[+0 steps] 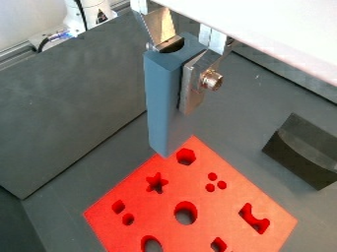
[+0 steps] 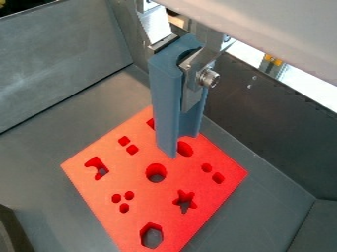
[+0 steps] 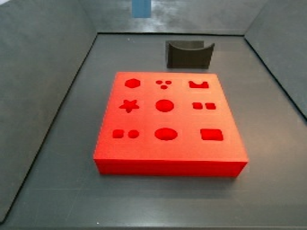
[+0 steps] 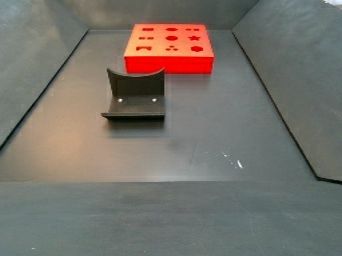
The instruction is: Insert the arch object.
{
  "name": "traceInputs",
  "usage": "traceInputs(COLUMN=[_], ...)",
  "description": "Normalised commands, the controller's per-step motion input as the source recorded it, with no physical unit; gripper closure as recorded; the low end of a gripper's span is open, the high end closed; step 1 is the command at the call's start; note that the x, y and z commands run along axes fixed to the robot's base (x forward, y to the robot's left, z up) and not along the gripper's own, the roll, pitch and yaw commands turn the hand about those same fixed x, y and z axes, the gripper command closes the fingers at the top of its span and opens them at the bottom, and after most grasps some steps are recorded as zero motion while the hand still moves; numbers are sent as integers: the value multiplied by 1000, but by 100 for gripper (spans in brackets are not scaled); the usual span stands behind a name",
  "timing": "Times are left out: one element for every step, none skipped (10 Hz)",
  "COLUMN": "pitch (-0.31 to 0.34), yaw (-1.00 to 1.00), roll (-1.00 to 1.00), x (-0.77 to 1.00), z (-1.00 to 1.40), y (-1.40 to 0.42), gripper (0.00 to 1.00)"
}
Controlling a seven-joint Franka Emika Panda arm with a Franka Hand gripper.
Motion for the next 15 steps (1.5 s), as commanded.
traceInputs(pitch=[0, -57, -127, -133, -113, -280, -276, -214, -67, 0, 3, 27, 0, -39, 0], yaw=[0, 0, 0, 0, 0, 77, 106, 6, 34, 0, 0, -137, -329, -529, -657], roll=[0, -60, -124, 6, 6, -71, 0, 0, 147, 384, 500, 500, 409, 221, 141], x=[0, 0, -77, -151, 331, 440, 654, 874, 914, 983, 957, 763, 714, 651, 489], z=[0, -74, -140, -283, -434, -509, -454, -280, -214, -134, -134, -203, -457, -637, -520], y=[-43, 0, 0, 49, 346, 383, 269, 214, 140, 54, 0, 0, 0, 0, 0], gripper=[100, 100, 100, 100, 100, 100, 100, 100, 100, 100, 100, 100, 100, 100, 100])
